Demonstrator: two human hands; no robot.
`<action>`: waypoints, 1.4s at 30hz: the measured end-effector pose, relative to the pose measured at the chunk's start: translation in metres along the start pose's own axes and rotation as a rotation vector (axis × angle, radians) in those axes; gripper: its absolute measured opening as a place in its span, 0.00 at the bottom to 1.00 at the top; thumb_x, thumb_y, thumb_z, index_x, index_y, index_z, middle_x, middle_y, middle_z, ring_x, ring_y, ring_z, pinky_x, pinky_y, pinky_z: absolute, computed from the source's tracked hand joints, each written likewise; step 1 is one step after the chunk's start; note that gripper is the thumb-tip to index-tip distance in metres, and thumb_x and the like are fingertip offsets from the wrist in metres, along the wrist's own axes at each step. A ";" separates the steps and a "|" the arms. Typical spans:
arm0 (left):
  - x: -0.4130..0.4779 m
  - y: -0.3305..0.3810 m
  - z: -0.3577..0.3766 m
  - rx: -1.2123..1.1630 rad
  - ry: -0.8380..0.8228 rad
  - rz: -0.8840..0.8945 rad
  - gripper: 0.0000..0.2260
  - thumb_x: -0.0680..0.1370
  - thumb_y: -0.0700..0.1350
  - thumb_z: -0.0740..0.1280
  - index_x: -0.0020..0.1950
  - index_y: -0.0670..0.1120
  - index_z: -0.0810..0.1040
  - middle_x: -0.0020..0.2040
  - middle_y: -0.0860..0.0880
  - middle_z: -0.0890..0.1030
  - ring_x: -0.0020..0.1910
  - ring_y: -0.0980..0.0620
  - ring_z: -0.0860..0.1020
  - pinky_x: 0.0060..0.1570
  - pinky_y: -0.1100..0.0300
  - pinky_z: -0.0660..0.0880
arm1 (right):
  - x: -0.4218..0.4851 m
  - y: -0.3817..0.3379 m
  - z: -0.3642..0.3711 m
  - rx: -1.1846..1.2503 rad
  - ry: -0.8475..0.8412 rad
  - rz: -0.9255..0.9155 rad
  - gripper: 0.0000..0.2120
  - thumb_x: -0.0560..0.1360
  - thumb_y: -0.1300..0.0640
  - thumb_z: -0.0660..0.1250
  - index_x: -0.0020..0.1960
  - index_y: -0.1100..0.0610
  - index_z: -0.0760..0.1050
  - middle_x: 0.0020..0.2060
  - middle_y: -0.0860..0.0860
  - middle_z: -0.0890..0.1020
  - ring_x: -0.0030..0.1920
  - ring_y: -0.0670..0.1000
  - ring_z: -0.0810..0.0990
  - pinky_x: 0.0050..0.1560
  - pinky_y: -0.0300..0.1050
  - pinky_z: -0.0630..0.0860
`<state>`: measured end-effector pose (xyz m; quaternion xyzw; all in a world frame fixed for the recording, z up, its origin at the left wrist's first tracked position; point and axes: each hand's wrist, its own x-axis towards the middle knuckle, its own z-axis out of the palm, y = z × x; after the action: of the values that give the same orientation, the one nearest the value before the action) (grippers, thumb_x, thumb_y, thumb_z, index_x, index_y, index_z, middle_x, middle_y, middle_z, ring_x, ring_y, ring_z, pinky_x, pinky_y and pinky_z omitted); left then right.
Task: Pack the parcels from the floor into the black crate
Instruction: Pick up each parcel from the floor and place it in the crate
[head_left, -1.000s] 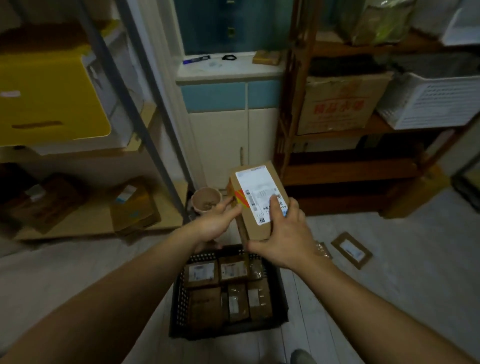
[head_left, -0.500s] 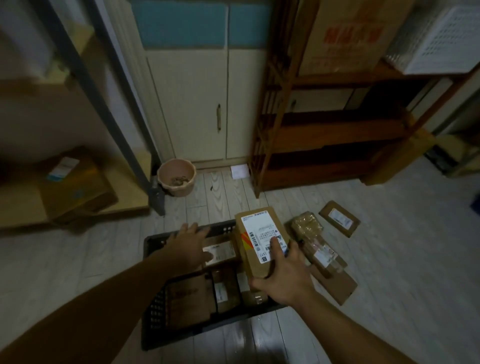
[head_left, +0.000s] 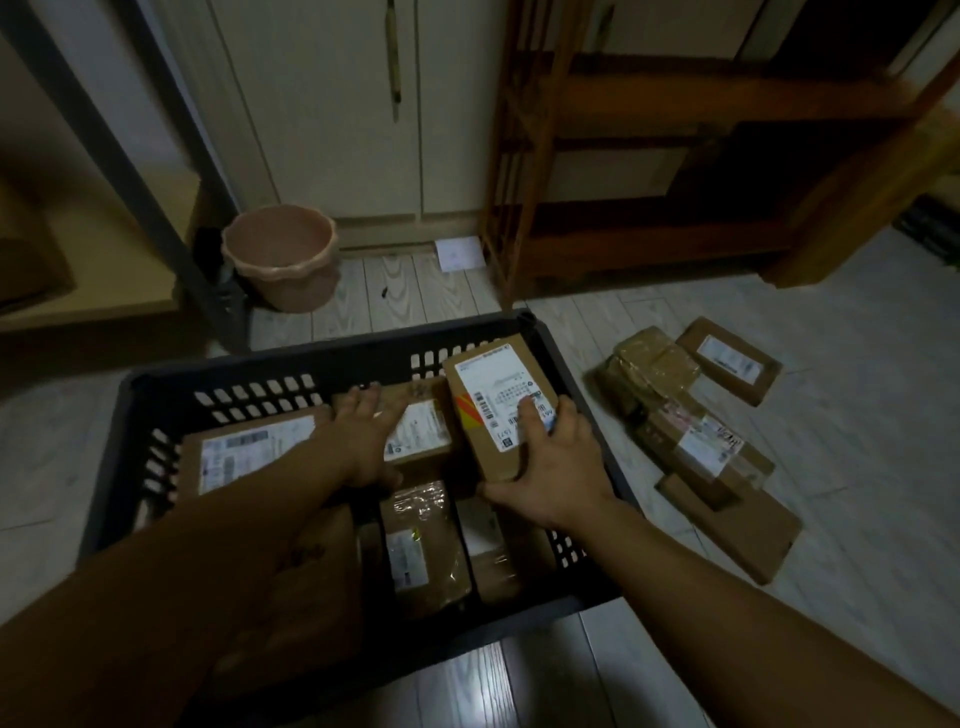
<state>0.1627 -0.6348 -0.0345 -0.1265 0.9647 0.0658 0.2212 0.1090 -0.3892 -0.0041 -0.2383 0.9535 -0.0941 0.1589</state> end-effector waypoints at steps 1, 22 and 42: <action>0.007 -0.004 0.008 0.017 0.001 0.002 0.49 0.67 0.61 0.71 0.76 0.58 0.39 0.77 0.45 0.40 0.75 0.40 0.40 0.71 0.36 0.46 | 0.006 0.001 0.008 -0.002 0.010 -0.008 0.56 0.61 0.24 0.61 0.75 0.45 0.34 0.74 0.59 0.38 0.73 0.61 0.42 0.72 0.57 0.46; 0.016 -0.025 0.032 0.135 -0.011 0.007 0.42 0.72 0.59 0.68 0.77 0.56 0.44 0.78 0.45 0.42 0.76 0.41 0.47 0.72 0.46 0.50 | 0.030 0.001 0.040 -0.153 0.069 -0.095 0.46 0.67 0.27 0.56 0.76 0.46 0.42 0.75 0.57 0.43 0.71 0.66 0.45 0.70 0.61 0.48; 0.015 -0.027 0.026 0.120 -0.104 -0.013 0.43 0.71 0.63 0.66 0.77 0.56 0.43 0.78 0.45 0.42 0.76 0.40 0.43 0.73 0.40 0.48 | 0.051 0.003 0.053 -0.218 -0.323 -0.036 0.53 0.69 0.29 0.61 0.77 0.53 0.34 0.76 0.59 0.37 0.75 0.62 0.36 0.72 0.61 0.41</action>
<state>0.1672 -0.6595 -0.0661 -0.1155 0.9533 0.0131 0.2788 0.0841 -0.4167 -0.0673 -0.2832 0.9156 0.0466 0.2815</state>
